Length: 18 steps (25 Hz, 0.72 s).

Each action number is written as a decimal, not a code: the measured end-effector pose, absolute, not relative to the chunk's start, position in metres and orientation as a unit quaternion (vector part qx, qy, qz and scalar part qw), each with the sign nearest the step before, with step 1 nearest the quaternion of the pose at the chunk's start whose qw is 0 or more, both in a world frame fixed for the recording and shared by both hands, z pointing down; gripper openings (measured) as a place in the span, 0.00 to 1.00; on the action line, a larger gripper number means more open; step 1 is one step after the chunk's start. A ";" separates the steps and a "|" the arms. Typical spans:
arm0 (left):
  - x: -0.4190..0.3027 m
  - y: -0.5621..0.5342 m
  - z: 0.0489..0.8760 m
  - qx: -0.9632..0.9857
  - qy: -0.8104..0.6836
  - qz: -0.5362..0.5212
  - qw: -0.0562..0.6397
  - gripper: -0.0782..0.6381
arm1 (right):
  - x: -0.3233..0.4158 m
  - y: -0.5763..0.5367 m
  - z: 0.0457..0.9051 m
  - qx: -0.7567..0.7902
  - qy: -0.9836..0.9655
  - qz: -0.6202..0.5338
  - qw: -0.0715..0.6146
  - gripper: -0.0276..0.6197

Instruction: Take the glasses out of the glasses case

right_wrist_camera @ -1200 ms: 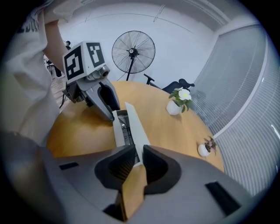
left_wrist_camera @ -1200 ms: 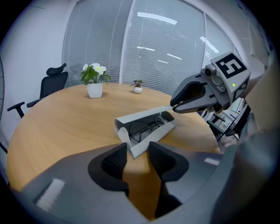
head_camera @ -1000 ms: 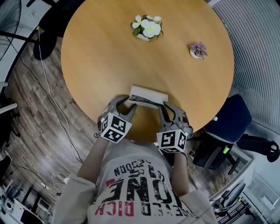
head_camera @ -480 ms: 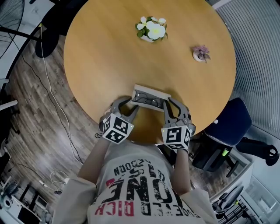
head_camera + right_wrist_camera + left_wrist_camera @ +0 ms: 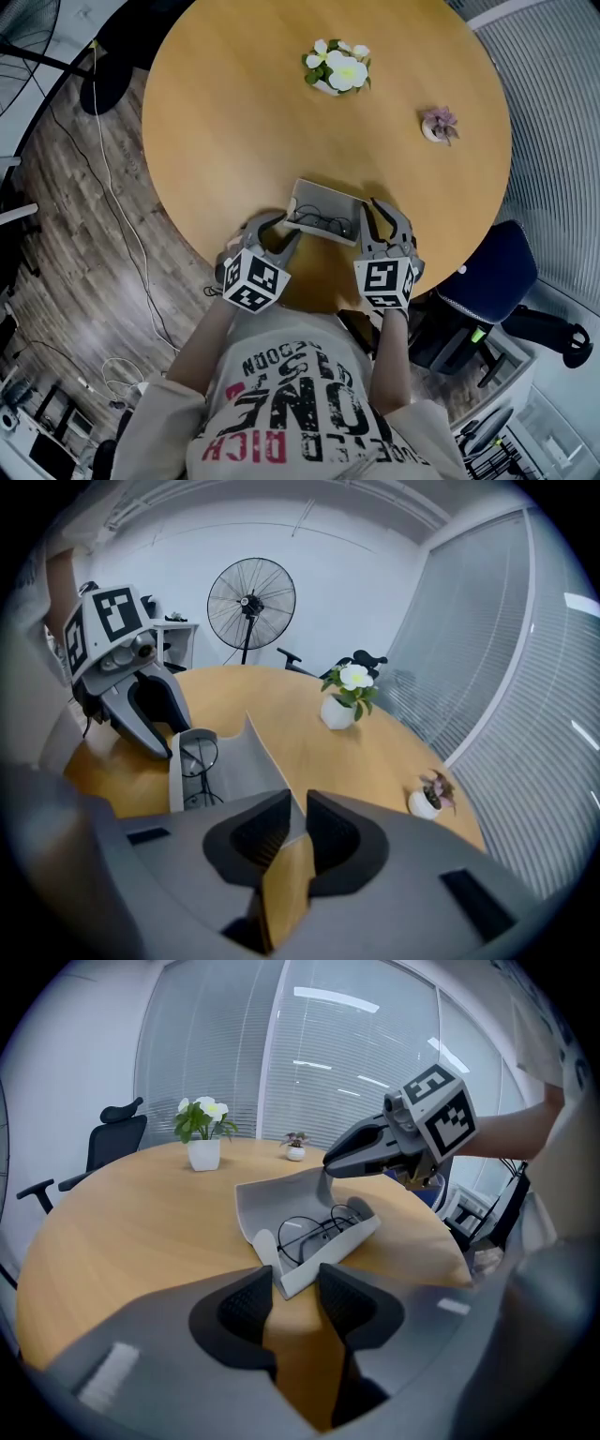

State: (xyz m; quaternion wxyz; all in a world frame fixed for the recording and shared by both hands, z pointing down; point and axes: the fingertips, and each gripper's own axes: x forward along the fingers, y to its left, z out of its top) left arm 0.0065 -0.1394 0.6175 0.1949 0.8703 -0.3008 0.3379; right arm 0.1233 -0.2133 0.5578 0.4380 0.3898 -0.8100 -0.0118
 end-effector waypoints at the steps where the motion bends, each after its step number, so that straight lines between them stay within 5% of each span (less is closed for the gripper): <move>1: 0.006 -0.139 0.618 0.870 -0.301 0.338 0.196 0.34 | 0.124 -0.216 0.559 0.391 -0.810 -0.013 0.438 0.13; 18: 0.005 -0.141 0.619 0.866 -0.302 0.341 0.208 0.34 | 0.125 -0.234 0.572 0.397 -0.813 -0.002 0.427 0.13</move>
